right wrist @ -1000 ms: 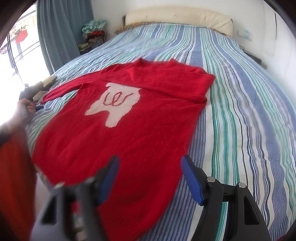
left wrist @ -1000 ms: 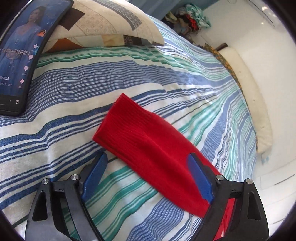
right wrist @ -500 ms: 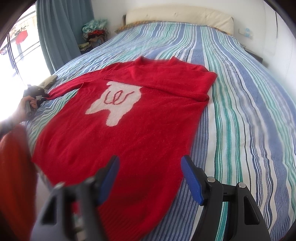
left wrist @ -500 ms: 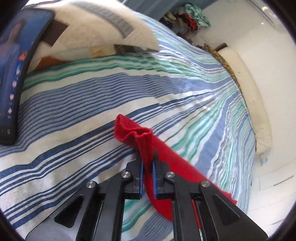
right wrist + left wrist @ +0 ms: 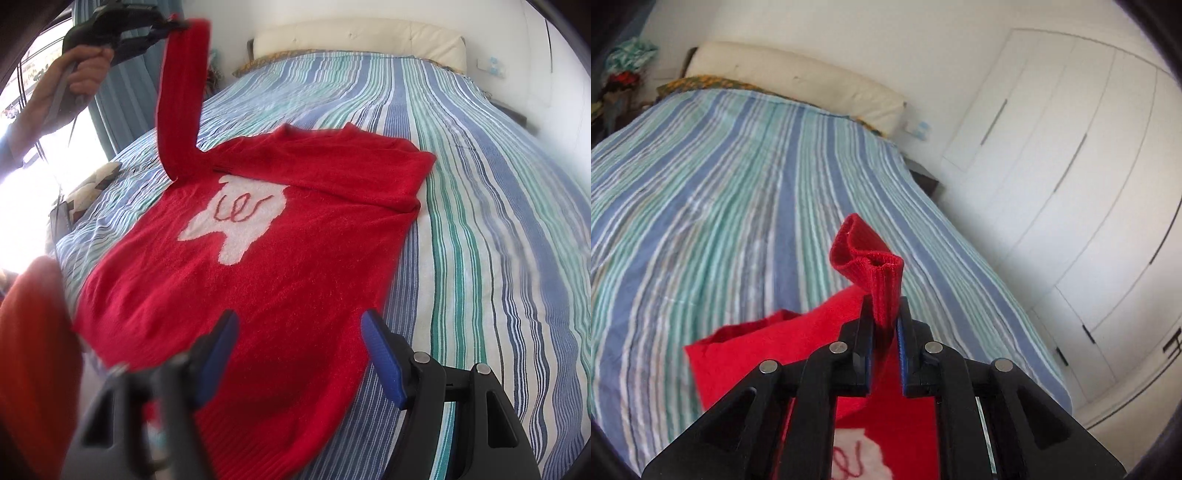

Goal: Fold small clothes

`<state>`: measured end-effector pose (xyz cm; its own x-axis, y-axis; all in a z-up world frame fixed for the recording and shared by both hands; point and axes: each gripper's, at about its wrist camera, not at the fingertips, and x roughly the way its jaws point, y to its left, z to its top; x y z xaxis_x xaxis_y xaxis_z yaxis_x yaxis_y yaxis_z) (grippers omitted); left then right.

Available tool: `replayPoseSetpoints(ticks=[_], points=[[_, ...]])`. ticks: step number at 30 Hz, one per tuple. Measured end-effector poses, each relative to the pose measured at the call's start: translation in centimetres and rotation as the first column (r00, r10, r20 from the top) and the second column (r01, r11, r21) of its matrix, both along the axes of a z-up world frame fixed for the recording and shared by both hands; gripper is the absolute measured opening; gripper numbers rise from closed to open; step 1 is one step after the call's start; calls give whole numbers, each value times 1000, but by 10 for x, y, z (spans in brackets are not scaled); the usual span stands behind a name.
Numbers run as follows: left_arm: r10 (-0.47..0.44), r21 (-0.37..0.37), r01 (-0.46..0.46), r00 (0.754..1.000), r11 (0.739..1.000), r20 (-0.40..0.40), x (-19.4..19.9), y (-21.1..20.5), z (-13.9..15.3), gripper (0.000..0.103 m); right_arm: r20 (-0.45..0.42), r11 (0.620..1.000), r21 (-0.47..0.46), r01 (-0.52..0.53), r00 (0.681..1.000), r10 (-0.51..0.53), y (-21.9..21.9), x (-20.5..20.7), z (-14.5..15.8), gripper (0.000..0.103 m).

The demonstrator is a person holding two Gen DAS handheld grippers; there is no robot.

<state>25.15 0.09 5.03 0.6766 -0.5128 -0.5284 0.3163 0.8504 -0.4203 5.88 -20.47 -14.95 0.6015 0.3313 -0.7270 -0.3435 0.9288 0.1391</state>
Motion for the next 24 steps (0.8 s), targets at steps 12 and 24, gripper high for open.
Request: replayPoseSetpoints(ticks=[12, 24], points=[[49, 183, -8, 973, 983, -224, -102, 31, -134, 66, 13, 989, 98, 114, 993, -116, -46, -1, 10, 68], [218, 609, -107, 970, 786, -112, -61, 64, -191, 67, -54, 978, 135, 160, 987, -154, -45, 14, -3, 68]])
